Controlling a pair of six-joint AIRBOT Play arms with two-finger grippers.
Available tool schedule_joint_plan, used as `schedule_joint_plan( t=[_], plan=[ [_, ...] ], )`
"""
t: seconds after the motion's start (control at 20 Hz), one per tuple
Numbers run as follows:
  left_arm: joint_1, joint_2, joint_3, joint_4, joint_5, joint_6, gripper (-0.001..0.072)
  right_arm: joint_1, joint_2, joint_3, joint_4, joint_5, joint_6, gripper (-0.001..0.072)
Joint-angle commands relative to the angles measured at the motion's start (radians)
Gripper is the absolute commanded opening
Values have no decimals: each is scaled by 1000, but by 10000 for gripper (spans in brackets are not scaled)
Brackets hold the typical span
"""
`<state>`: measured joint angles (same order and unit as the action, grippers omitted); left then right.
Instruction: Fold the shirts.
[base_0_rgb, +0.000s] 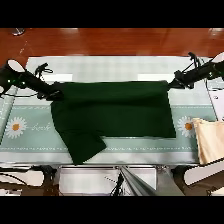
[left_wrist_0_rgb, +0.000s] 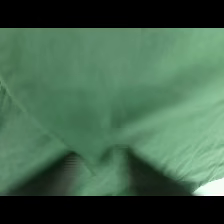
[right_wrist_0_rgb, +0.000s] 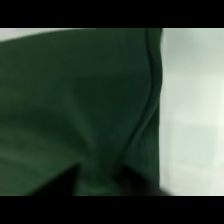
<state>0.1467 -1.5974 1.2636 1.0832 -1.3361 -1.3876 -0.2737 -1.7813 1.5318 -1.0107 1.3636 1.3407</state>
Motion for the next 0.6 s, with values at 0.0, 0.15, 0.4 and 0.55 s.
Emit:
schedule_joint_plan(
  t=[0.0, 0.15, 0.4, 0.55],
  plan=[
    [11, -13, -9, 14, -89, 9, 706, 0, 15, -45, -10, 24, 13, 619],
    [69, 28, -11, 25, -212, 12, 707, -35, 109, -58, -122, 114, 13, 619],
    [256, 267, -342, 56, -199, 42, 707, -130, 472, -461, -106, -85, 35, 618],
    [373, 397, -596, 53, -95, 21, 706, -101, 709, -774, 66, -244, -25, 618]
  ],
)
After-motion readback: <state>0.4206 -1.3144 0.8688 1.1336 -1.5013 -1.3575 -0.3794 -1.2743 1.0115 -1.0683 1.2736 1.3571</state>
